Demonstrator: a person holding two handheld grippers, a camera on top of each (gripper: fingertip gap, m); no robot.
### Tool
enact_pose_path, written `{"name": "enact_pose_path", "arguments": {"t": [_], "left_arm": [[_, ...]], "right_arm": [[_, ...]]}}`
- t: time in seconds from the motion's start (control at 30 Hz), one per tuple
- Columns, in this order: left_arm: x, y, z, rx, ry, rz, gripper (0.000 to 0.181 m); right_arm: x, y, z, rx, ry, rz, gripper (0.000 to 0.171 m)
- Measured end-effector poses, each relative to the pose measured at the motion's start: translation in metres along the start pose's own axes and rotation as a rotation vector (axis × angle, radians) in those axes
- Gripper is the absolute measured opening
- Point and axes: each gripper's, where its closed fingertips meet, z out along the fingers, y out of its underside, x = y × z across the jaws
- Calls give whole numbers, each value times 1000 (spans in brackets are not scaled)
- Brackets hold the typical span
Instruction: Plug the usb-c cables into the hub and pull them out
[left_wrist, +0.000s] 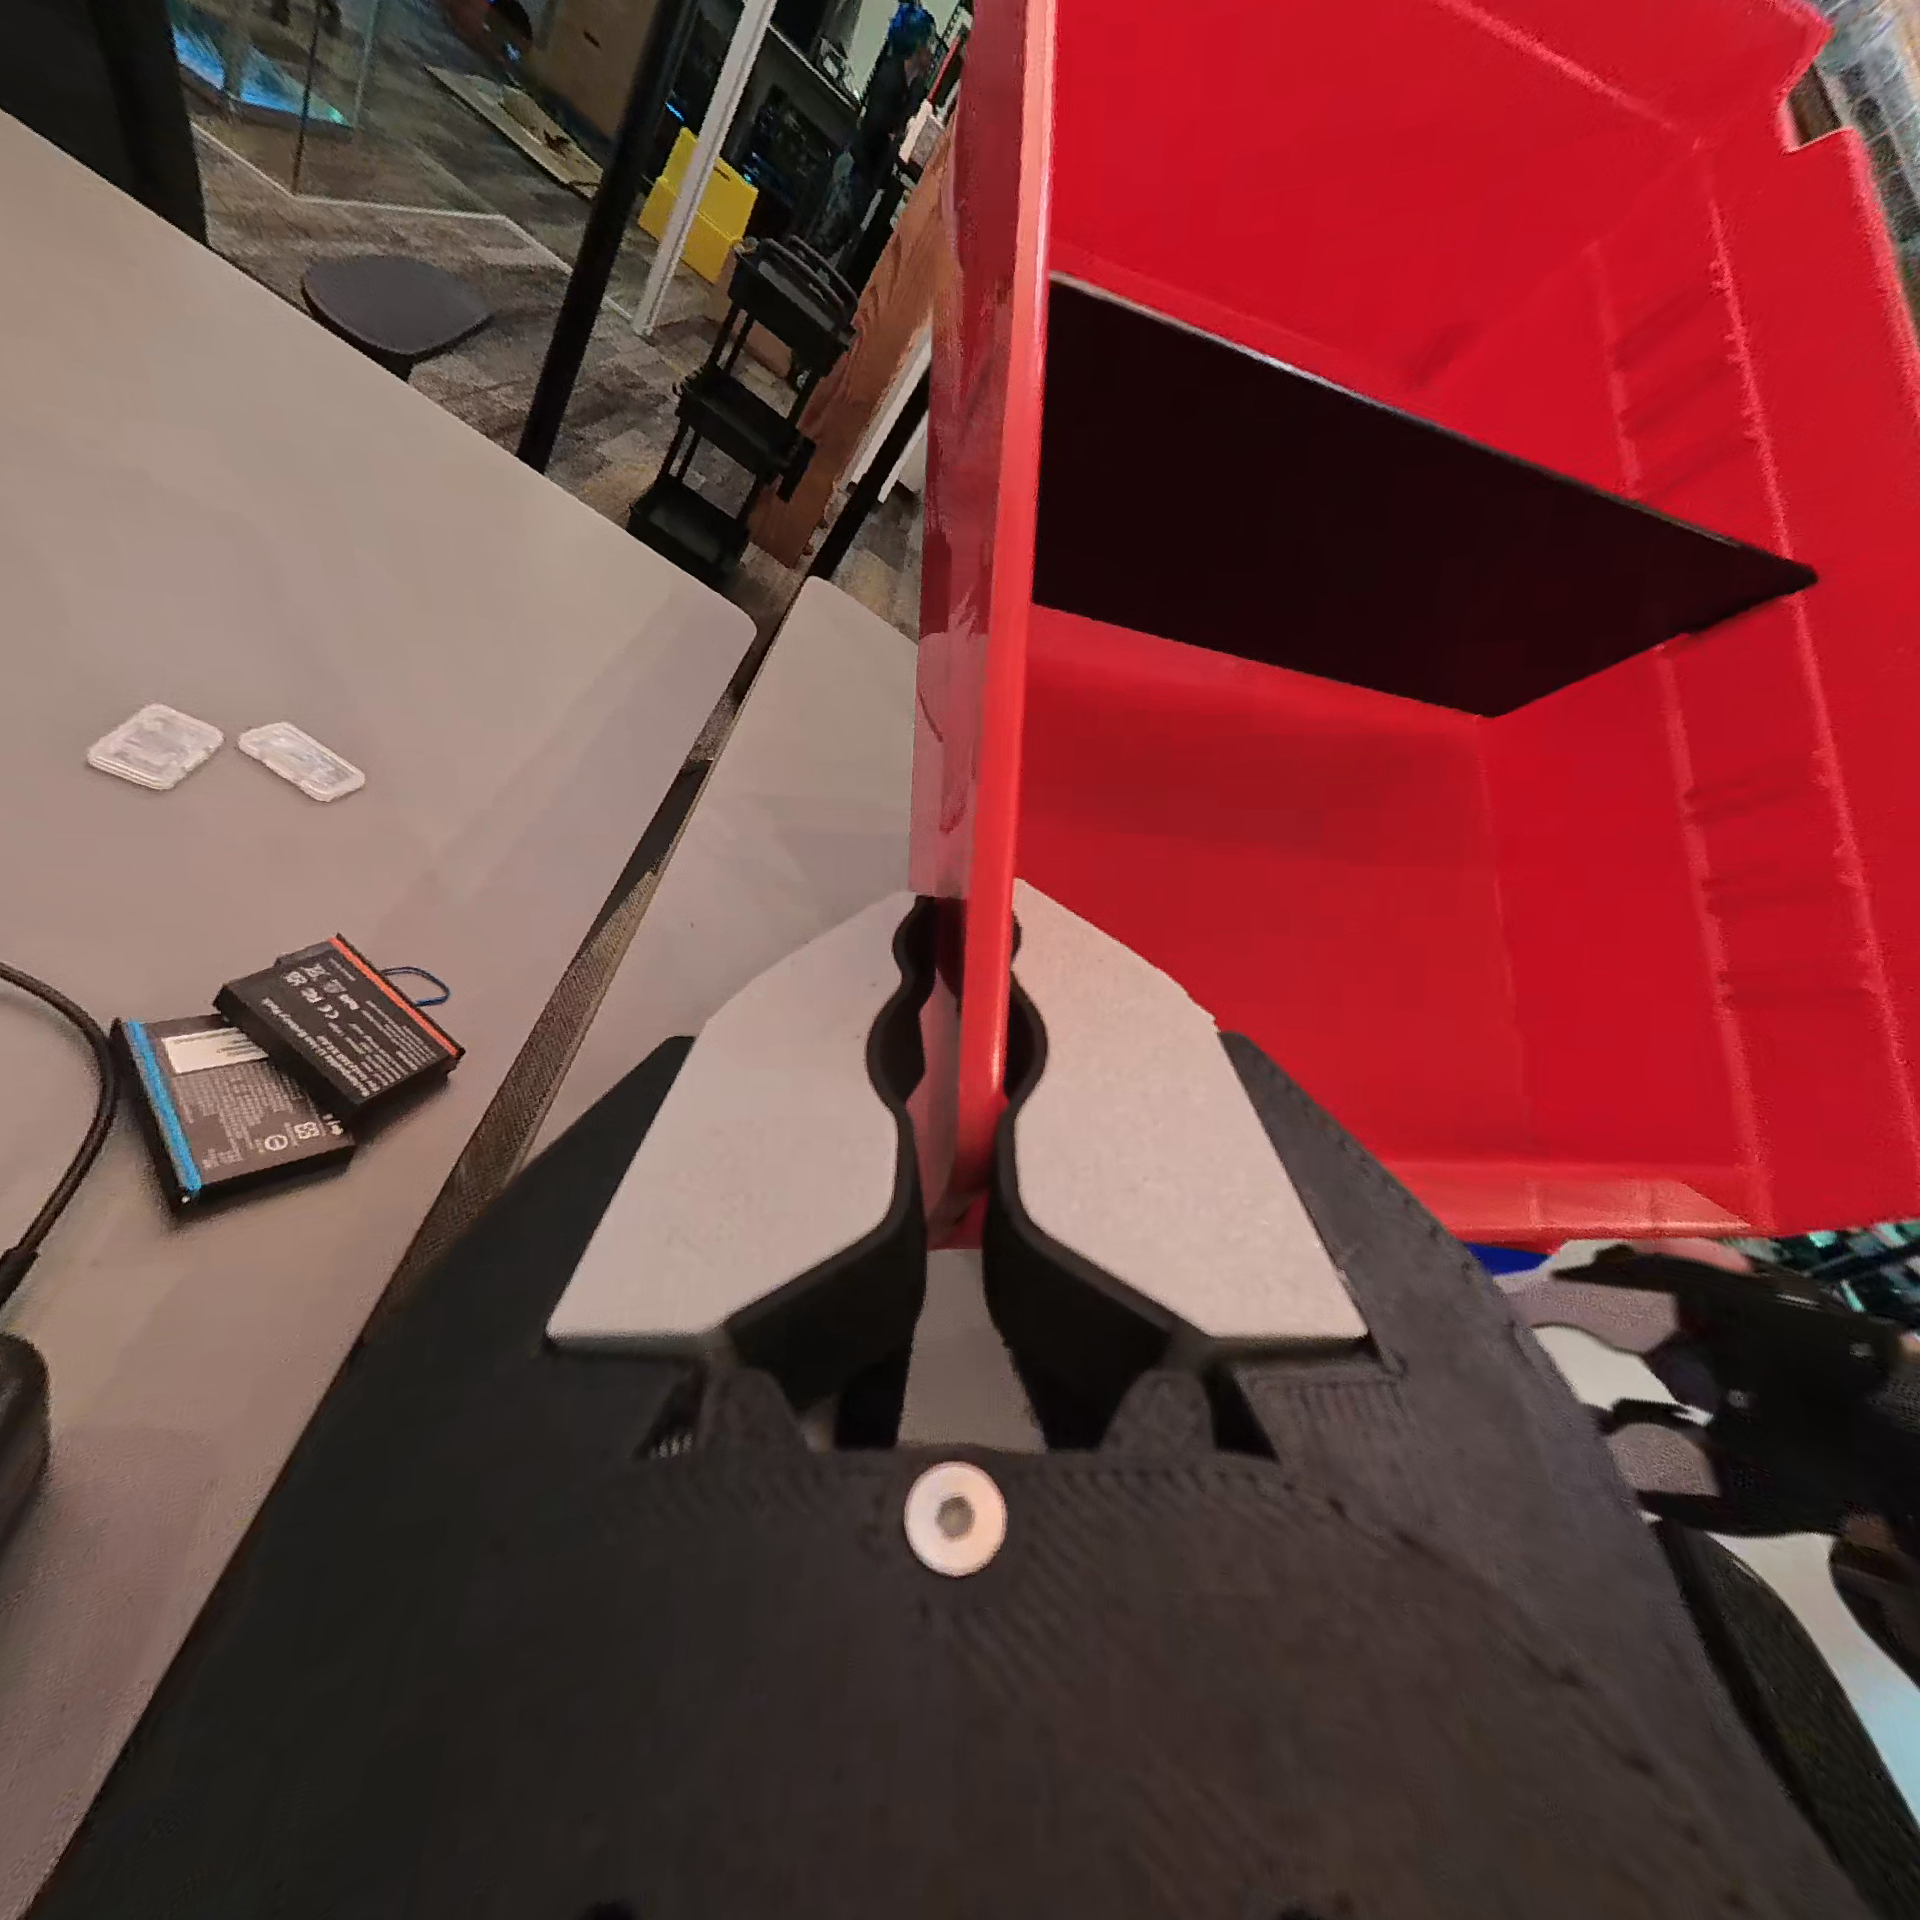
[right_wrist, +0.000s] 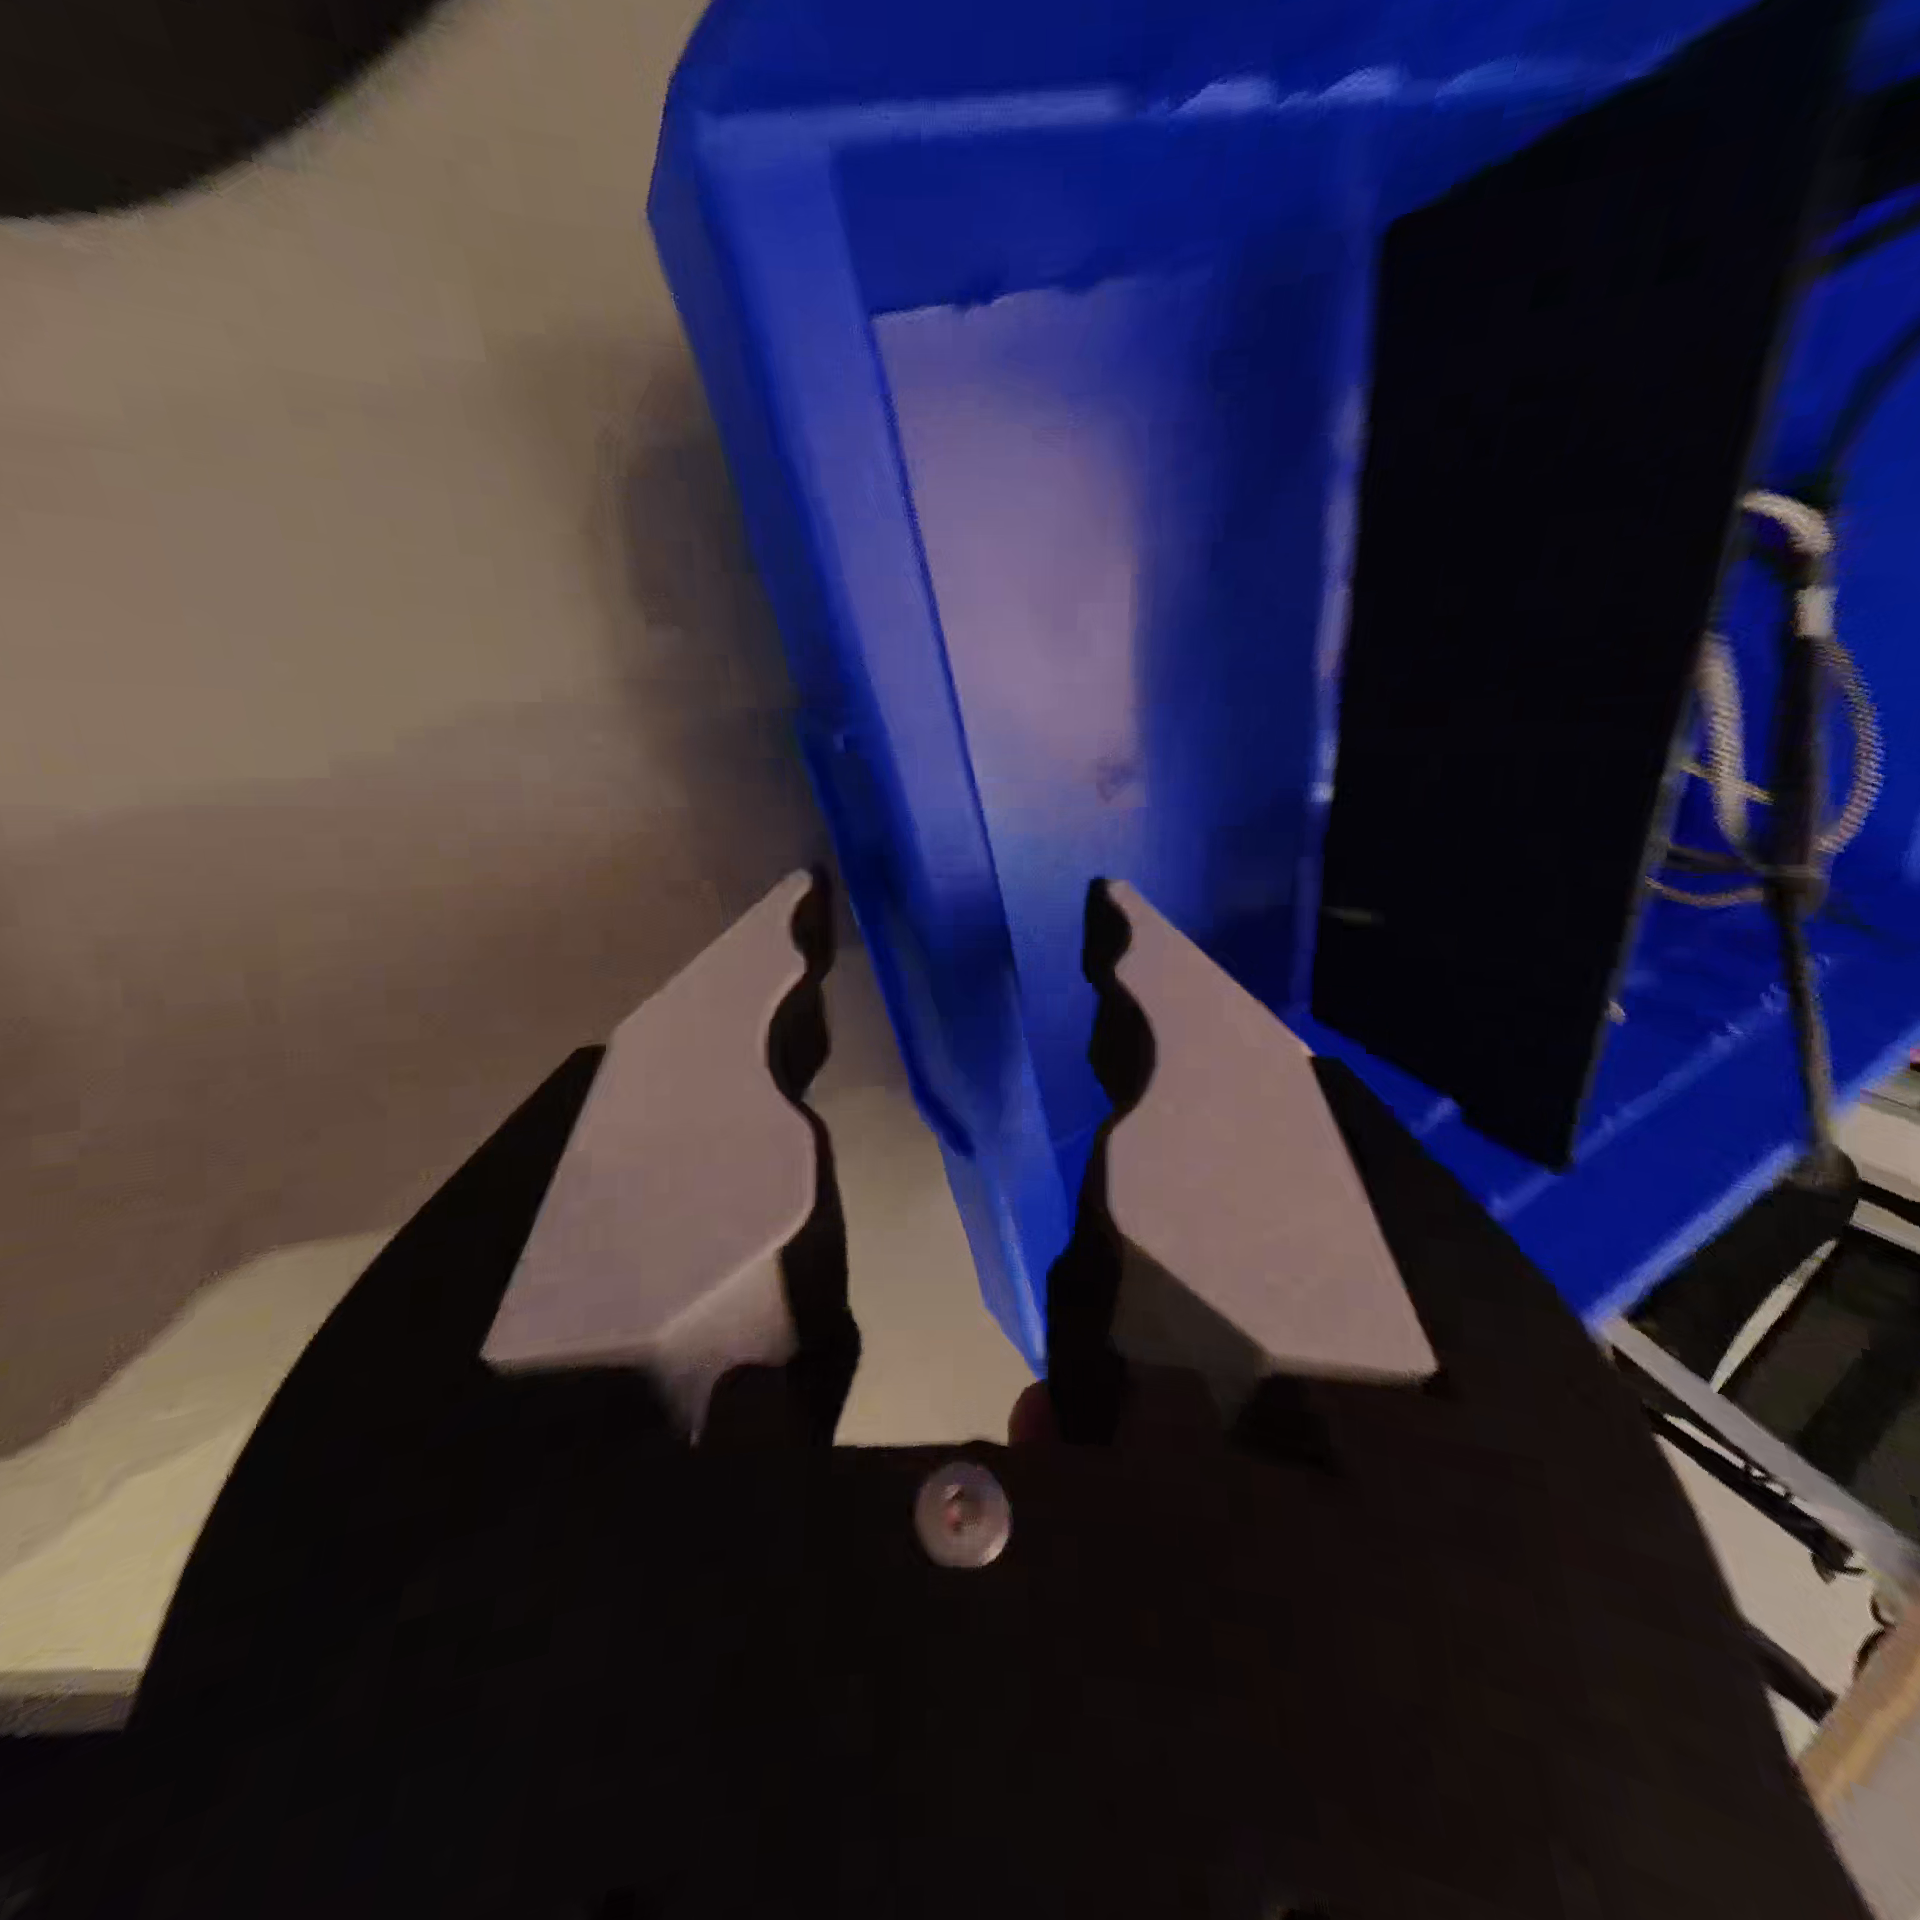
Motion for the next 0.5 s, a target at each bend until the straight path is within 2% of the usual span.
{"name": "enact_pose_path", "arguments": {"t": [0.03, 0.07, 0.3, 0.5], "left_arm": [[-1, -1, -1, 6, -2, 1, 8], [-1, -2, -2, 11, -2, -4, 7], [-11, -11, -5, 48, 2, -26, 8], [-22, -23, -13, 101, 5, -52, 8]], "right_arm": [[-6, -1, 9, -23, -49, -18, 31], [-8, -5, 14, -17, -72, -24, 26], [18, -49, 36, 43, -77, 35, 23], [63, -85, 65, 26, 0, 181, 24]]}}
